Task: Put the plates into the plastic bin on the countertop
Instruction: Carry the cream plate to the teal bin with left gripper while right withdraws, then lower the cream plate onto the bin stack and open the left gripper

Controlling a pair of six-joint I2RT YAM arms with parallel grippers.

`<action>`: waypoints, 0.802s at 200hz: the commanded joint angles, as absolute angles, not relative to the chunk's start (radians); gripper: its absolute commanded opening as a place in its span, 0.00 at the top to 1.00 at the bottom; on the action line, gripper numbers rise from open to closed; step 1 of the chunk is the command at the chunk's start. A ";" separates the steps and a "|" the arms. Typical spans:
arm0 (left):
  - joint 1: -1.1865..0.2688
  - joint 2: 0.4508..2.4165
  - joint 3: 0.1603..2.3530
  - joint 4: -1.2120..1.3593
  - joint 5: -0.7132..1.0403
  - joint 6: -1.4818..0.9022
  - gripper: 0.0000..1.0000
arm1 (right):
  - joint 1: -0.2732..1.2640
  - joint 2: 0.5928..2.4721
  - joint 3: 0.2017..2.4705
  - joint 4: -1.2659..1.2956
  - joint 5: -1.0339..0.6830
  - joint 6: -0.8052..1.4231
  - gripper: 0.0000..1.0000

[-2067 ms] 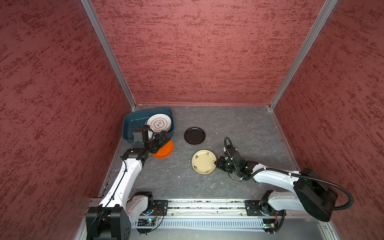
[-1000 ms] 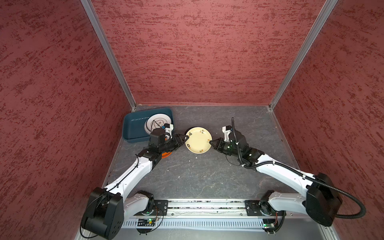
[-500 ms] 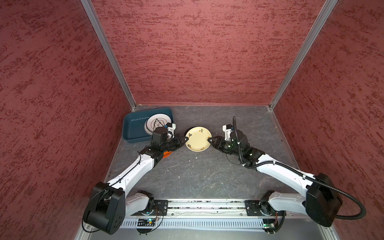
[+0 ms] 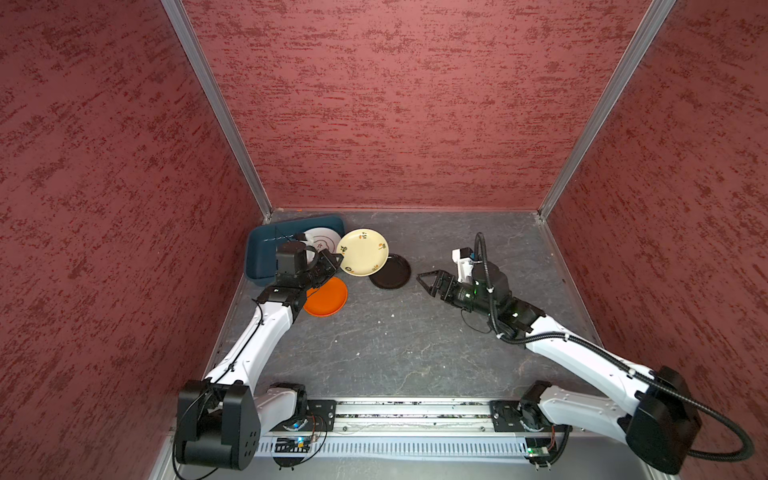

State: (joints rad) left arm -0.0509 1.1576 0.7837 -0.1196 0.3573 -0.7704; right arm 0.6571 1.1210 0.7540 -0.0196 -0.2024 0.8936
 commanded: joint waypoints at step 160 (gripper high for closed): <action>0.167 1.629 1.044 -0.095 0.046 -0.718 1.00 | 0.515 1.282 0.859 -0.126 -0.296 0.688 0.03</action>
